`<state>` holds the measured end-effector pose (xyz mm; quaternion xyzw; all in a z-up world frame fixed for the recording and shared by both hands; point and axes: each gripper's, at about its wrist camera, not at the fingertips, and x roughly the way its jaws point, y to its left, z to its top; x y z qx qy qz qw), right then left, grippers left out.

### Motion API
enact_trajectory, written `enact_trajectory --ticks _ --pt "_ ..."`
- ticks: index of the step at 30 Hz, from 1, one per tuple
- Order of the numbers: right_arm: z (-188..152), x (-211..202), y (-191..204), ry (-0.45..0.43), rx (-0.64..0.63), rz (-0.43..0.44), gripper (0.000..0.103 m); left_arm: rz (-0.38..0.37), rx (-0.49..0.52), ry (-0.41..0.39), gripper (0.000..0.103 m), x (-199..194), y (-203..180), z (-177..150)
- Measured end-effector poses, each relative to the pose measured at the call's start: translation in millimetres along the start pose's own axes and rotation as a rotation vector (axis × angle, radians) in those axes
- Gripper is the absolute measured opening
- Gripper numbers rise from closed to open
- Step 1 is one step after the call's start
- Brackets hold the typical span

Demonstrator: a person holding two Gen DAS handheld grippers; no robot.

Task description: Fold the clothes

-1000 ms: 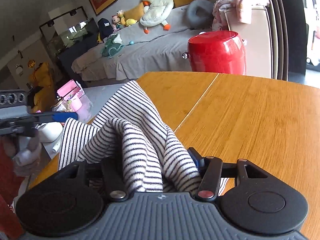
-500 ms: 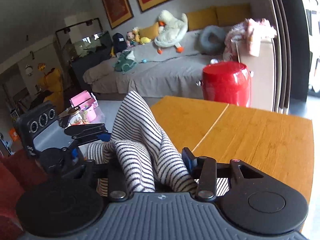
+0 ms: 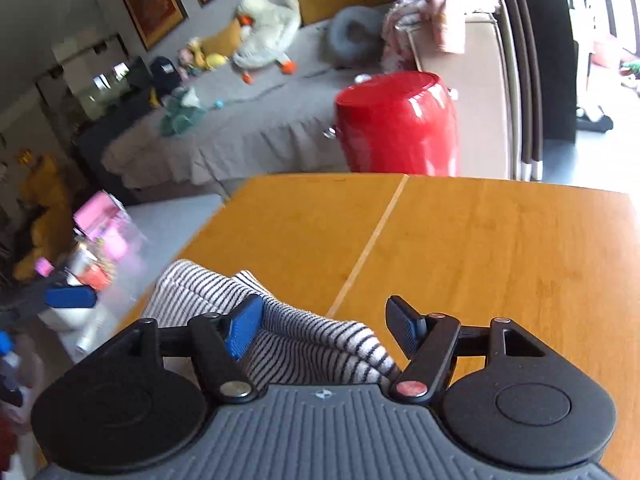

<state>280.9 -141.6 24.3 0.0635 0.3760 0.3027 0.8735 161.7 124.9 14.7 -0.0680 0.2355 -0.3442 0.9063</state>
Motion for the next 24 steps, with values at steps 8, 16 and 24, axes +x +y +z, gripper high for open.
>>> enact_trajectory --ticks 8,16,24 --pt "-17 -63 -11 -0.172 0.025 -0.008 0.073 0.037 -0.21 0.149 0.103 86 39 8" --pt "-51 -82 -29 -0.193 0.068 0.001 0.047 0.006 -0.252 0.085 0.057 83 37 13" --pt "-43 -80 -22 -0.23 0.115 0.143 0.042 -0.094 -0.383 0.048 0.044 45 20 10"
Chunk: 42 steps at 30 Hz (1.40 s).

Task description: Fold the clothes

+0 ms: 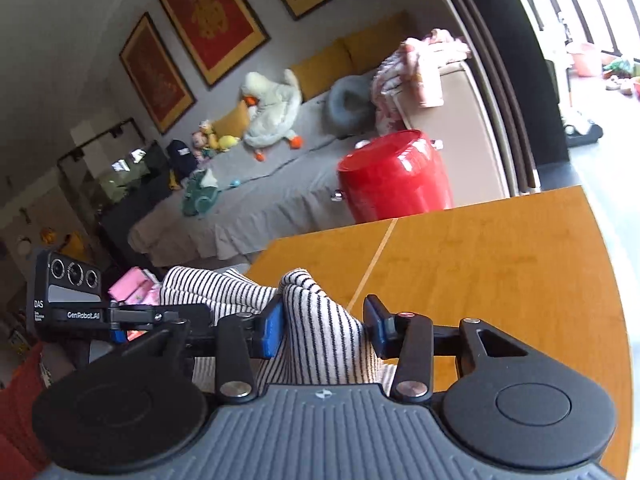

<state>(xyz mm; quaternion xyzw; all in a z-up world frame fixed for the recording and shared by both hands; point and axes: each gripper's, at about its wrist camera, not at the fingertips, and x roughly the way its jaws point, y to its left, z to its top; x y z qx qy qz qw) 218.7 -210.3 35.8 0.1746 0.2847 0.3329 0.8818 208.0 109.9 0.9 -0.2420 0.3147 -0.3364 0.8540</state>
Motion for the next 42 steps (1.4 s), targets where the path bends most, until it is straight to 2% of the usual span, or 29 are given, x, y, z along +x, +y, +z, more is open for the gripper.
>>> enact_trajectory --ticks 2,4,7,9,10,13,14,16,18,19,22,25,27,29,31,33,34,36,37,39,41,42 --pt "0 3 0 0.015 0.001 0.014 0.042 -0.018 -0.013 -0.004 0.044 -13 -1 -13" --pt "-2 16 -4 0.056 -0.001 -0.018 0.042 0.005 -0.028 0.0 0.044 -19 3 -23" --pt "-14 46 -21 0.136 0.035 -0.072 0.043 0.17 -0.015 0.012 0.046 -18 16 -30" --pt "-18 54 -32 0.141 0.101 -0.05 0.043 0.254 0.019 0.013 0.05 -19 19 -32" --pt "-20 58 -38 0.141 0.137 -0.034 0.043 0.26 0.031 0.007 0.052 -22 17 -31" --pt "-23 57 -34 0.132 0.104 -0.051 0.045 0.285 0.142 -0.064 0.052 -38 -6 -19" --pt "-23 55 -32 0.131 0.084 -0.057 0.045 0.286 0.188 -0.099 0.053 -44 -16 -14" --pt "-23 53 -26 0.129 0.054 -0.069 0.045 0.257 0.257 -0.156 0.062 -51 -36 -3" --pt "-24 52 -21 0.127 0.031 -0.079 0.045 0.182 0.322 -0.171 0.071 -47 -56 5" --pt "-24 52 -18 0.127 0.017 -0.082 0.046 0.167 0.341 -0.14 0.074 -35 -58 5" --pt "-23 41 -5 0.11 -0.05 -0.106 0.047 0.133 0.394 -0.043 0.074 4 -63 1" --pt "-17 17 11 0.054 -0.149 -0.152 0.049 0.24 0.355 0.071 0.069 41 -33 -14" --pt "-13 -1 23 0.013 -0.212 -0.172 0.05 0.254 0.3 0.079 0.071 43 -17 -18" --pt "-9 -13 29 -0.006 -0.197 -0.113 0.056 0.235 0.261 0.07 0.071 38 -11 -17" --pt "-10 -14 31 -0.005 -0.165 -0.038 0.077 0.245 0.277 0.069 0.071 38 -12 -18" --pt "-14 -2 29 0.028 -0.135 0.003 0.082 0.251 0.291 0.067 0.072 39 -13 -18" --pt "-18 9 25 0.059 -0.112 -0.016 0.084 0.251 0.289 0.066 0.072 39 -13 -18" --pt "-30 32 14 0.138 -0.076 -0.107 0.087 0.25 0.274 0.068 0.072 37 -10 -18" --pt "-36 38 5 0.16 -0.022 -0.104 0.092 0.251 0.267 0.07 0.072 36 -9 -19" --pt "-42 43 -9 0.175 0.076 -0.078 0.093 0.257 0.279 0.07 0.072 35 -9 -22" --pt "-40 39 -15 0.166 0.12 -0.074 0.095 0.253 0.29 0.066 0.073 33 -11 -23" --pt "-37 37 -12 0.159 0.101 -0.088 0.098 0.251 0.289 0.067 0.074 33 -10 -23"
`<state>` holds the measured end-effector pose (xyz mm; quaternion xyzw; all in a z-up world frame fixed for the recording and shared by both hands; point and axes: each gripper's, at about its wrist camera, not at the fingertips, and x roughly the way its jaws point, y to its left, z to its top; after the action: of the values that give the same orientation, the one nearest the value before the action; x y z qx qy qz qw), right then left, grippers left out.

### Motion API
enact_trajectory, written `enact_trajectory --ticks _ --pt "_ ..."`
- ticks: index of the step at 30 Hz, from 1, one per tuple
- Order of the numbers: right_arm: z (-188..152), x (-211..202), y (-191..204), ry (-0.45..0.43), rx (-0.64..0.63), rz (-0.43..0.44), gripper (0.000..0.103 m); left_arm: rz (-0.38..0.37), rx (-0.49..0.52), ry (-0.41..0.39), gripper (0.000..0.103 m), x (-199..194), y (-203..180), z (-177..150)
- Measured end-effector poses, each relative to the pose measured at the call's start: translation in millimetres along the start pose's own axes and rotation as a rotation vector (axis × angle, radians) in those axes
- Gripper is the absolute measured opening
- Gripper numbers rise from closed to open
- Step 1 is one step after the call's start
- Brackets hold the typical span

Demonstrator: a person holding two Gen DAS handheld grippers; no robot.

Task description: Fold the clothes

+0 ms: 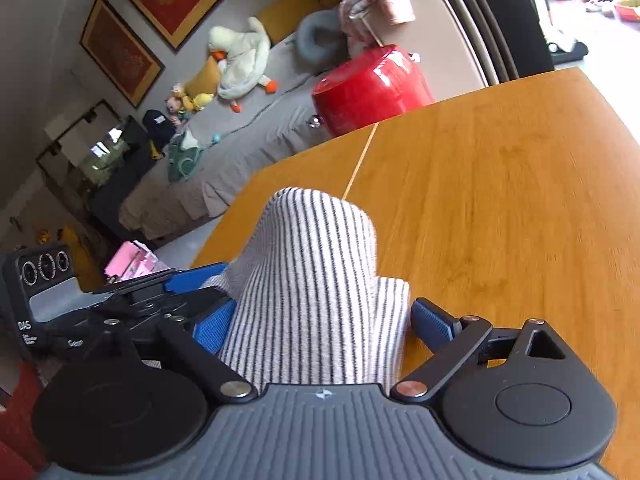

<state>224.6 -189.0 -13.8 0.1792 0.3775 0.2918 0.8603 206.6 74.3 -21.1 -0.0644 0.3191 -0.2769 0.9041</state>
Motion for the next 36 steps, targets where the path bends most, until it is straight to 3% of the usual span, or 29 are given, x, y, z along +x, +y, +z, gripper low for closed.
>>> enact_trajectory --ticks 8,13,18,23,24,28,29,31,32,33,36 --pt "30 -18 24 -0.155 -0.151 -0.204 0.103 -0.01 -0.015 -0.006 0.076 1 3 0" --pt "22 27 26 -0.017 -0.299 -0.415 0.103 -0.013 -0.024 -0.006 0.077 1 4 -3" --pt "22 29 18 -0.008 -0.246 -0.398 0.103 -0.015 -0.028 -0.005 0.078 0 5 -4" --pt "20 -8 29 -0.079 -0.234 -0.366 0.103 -0.017 -0.022 -0.008 0.079 -1 6 -5" --pt "18 -22 34 -0.107 -0.231 -0.34 0.103 -0.017 -0.025 -0.007 0.08 -1 7 -6" --pt "-6 -66 53 -0.094 -0.236 -0.04 0.103 -0.016 -0.042 -0.004 0.084 0 9 -7" --pt "-17 -66 58 -0.064 -0.249 -0.027 0.103 -0.01 -0.045 -0.003 0.085 1 9 -7" --pt "-39 -46 65 0.036 -0.332 -0.186 0.103 -0.001 -0.059 0.001 0.089 1 9 -8" --pt "-53 -35 64 0.045 -0.383 -0.242 0.103 -0.003 -0.069 0.008 0.089 1 10 -9" --pt "-60 -34 60 0.007 -0.371 -0.23 0.103 0.001 -0.077 0.014 0.09 1 11 -10" --pt "-57 -41 52 -0.002 -0.271 -0.205 0.103 0.033 -0.095 0.029 0.092 -8 11 -14"
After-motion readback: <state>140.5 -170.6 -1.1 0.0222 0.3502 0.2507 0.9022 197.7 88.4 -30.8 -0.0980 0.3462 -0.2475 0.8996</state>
